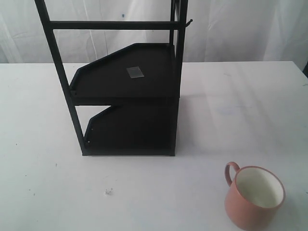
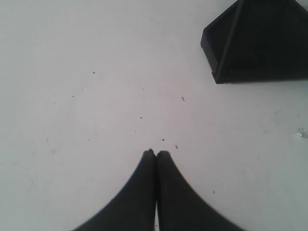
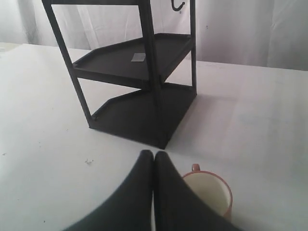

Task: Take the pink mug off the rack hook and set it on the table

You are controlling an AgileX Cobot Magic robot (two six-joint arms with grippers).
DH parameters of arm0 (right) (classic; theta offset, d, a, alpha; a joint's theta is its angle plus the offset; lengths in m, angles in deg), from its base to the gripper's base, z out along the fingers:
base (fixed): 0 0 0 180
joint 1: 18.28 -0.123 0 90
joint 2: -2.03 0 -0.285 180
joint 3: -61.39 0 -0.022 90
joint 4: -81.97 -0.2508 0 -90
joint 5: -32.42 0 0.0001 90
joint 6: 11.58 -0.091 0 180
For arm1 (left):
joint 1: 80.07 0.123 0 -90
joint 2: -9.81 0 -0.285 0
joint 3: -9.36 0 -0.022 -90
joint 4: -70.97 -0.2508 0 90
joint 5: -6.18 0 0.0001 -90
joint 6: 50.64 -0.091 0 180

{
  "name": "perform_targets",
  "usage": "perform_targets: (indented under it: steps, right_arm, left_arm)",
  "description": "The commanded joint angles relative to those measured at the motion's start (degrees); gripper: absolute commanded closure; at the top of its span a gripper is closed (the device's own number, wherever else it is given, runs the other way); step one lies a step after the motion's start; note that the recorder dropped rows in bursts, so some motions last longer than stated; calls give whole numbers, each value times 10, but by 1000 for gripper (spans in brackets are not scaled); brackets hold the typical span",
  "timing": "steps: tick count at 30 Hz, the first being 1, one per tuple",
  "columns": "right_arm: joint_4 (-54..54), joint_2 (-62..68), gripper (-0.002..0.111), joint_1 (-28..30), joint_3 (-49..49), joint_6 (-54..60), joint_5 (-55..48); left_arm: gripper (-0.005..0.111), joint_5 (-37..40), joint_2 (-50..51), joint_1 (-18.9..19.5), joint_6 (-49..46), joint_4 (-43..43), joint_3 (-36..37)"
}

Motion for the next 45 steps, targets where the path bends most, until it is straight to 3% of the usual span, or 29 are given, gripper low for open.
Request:
perform_targets:
  steps: [1,9,27,32,39,45]
  right_arm:
    - [3,-11,108,0,0,-4,29]
    - [27,-11,108,0,-15,-1,131]
    - [88,-11,108,13,-345,24,408]
    - [98,-11,108,13,-388,24,478]
    - [140,-11,108,17,-388,24,481]
    - [138,-11,108,77,-388,24,476]
  left_arm:
    - [107,-1,-3,-1,2,5,1]
    - [107,-1,-3,-1,2,5,1]
    - [107,-1,-3,-1,0,5,1]
    - [107,-1,-3,-1,0,5,1]
    - [107,-1,-3,-1,0,5,1]
    - [107,-1,-3,-1,0,5,1]
